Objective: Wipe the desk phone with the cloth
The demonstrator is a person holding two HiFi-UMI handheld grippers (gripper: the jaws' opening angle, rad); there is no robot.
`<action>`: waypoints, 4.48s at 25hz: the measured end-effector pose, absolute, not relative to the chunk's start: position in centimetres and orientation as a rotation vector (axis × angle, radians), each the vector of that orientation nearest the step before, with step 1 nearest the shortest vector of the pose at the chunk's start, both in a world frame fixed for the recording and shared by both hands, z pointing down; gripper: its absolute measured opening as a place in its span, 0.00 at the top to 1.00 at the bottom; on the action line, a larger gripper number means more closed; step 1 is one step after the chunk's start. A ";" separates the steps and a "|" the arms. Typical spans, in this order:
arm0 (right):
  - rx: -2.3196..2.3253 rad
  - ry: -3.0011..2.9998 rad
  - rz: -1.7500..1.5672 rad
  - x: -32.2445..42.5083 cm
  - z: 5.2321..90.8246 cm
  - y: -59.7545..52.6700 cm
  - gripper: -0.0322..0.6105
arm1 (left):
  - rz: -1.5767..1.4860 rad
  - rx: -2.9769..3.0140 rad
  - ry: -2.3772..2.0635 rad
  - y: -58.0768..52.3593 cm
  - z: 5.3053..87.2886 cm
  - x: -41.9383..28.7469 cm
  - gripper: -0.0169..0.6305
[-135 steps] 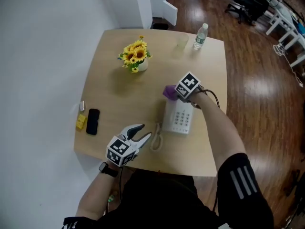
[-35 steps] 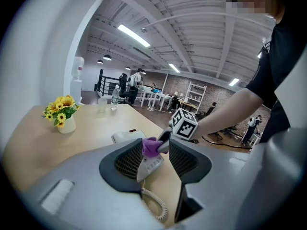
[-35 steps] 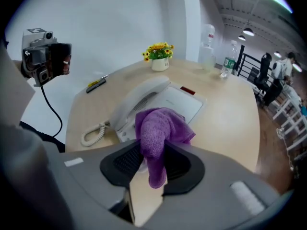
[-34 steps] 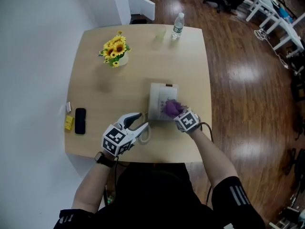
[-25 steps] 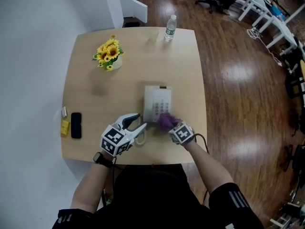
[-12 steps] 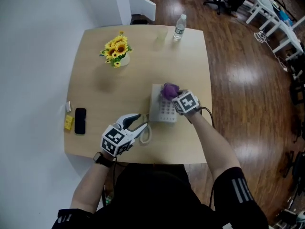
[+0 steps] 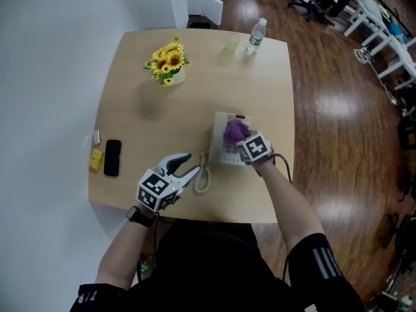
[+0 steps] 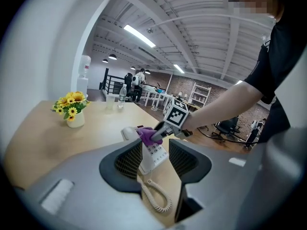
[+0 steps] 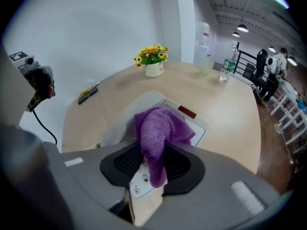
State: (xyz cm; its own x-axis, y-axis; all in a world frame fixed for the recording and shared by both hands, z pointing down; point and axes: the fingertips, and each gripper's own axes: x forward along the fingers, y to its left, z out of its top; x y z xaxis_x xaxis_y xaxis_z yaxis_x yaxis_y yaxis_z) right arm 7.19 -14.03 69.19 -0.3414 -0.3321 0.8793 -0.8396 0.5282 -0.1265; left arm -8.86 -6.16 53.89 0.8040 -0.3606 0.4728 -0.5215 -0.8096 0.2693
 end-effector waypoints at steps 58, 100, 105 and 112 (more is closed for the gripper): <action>0.737 -1.902 0.607 1.8 72.6 -1.0 0.75 | 0.588 2.642 -0.588 -5.6 53.7 -8.1 0.72; 1.346 -2.225 1.033 15.1 60.3 1.5 0.75 | 0.600 2.671 -0.565 -4.1 52.1 -4.2 0.72; 1.359 -2.328 1.041 14.4 56.9 2.1 0.75 | 0.578 2.679 -0.582 -4.0 51.4 -4.4 0.72; 1.357 -2.372 1.011 14.0 55.0 3.4 0.75 | 0.562 2.683 -0.614 -3.4 51.0 -5.1 0.72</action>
